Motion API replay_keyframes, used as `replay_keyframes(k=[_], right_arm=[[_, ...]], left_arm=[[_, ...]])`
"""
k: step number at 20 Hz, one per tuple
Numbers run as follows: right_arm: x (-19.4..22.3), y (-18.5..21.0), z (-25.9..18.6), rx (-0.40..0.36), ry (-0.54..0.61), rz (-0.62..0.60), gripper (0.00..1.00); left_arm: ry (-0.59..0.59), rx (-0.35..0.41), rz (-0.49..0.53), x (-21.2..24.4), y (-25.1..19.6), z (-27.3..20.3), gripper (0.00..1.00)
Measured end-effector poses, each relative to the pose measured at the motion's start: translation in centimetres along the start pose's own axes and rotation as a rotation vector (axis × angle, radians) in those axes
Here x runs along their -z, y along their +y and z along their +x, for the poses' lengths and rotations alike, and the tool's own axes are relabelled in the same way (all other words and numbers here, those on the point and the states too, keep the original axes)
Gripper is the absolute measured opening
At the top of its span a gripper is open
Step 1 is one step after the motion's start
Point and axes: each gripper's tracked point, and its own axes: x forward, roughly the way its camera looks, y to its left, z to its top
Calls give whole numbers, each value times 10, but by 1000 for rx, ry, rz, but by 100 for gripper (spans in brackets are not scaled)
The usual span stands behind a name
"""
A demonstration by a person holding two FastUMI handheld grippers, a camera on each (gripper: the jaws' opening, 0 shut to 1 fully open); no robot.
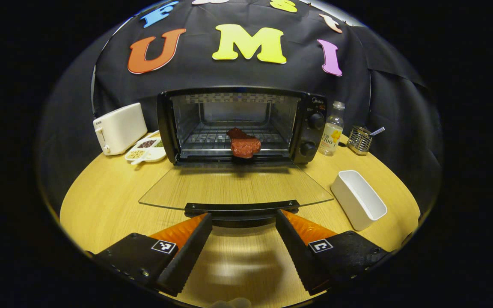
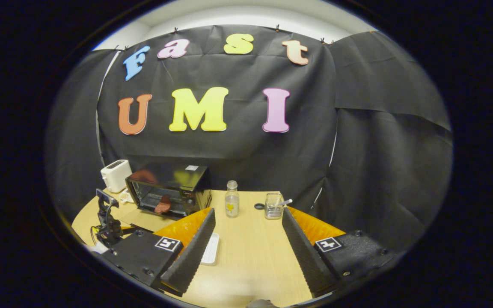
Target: Open the electric oven with the left hand, put the food in, and close the electric oven.
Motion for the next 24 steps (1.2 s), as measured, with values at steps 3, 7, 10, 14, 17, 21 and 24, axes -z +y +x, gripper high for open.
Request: replay_keyframes(k=[3,7,10,14,17,21,24], right_arm=[[-1,1,4,-13,-2,8,99],[-6,-3,7,-14,-16,28,100],[-5,-6,6,-13,-20,43,100],[-9,-21,-2,12,-31,66,100],[-8,-32,-7,36,-32,80,100],[-6,-40,-11,58,-31,105,100],[-3,-43,-13,61,-26,107,100]], left_arm=[[-46,-22,14,-27,5,-4,96],[-110,-36,26,-68,6,-5,96],[-131,-33,30,-92,7,2,99],[-152,-32,33,-123,7,16,99],[-165,-28,50,-144,6,28,98],[-156,-12,55,-145,-4,34,99],[-146,-5,71,-139,-9,33,99]])
